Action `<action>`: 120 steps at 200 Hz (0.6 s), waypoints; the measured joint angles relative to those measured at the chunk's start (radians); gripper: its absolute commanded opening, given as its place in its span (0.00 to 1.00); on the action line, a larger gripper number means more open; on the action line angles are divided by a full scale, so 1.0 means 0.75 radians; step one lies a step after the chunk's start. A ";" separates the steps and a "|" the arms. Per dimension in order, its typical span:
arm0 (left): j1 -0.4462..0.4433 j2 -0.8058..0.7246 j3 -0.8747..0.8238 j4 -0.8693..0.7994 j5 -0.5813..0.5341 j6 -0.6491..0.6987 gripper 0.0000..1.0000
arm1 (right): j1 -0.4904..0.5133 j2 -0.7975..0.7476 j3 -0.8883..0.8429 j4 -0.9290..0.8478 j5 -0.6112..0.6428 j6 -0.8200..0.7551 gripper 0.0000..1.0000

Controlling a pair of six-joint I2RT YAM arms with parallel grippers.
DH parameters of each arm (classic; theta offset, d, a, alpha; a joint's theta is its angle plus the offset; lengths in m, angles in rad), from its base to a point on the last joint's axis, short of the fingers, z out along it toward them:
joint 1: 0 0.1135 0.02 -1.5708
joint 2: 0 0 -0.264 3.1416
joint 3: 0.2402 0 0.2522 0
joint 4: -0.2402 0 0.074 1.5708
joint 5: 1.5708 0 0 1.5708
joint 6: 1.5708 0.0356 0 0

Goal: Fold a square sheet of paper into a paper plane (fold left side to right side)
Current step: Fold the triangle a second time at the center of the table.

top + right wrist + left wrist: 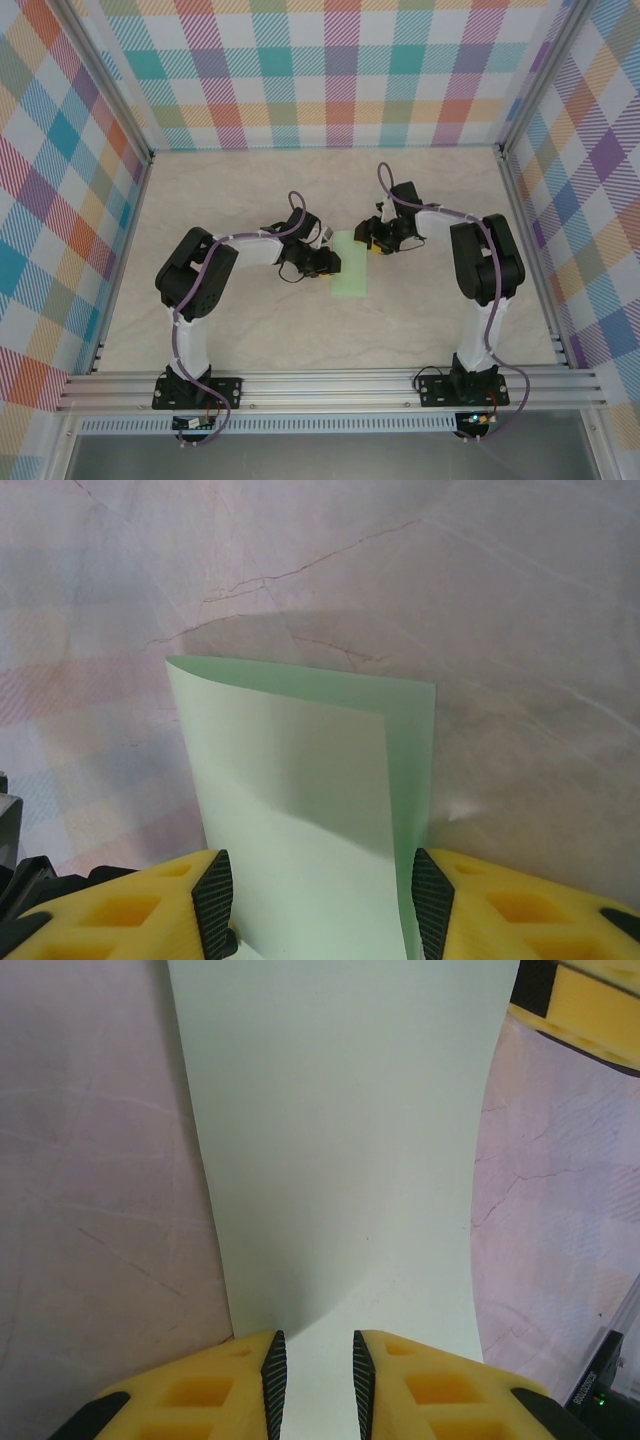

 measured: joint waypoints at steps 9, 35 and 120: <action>0.000 0.000 0.000 0.000 0.000 0.000 0.27 | 0.000 0.001 0.000 0.003 -0.015 -0.003 0.47; 0.000 0.000 0.000 0.000 0.000 -0.001 0.27 | 0.000 0.001 -0.006 0.042 -0.046 -0.010 0.42; 0.000 -0.009 0.000 0.005 0.014 -0.015 0.39 | -0.002 -0.018 -0.092 0.074 -0.074 -0.034 0.38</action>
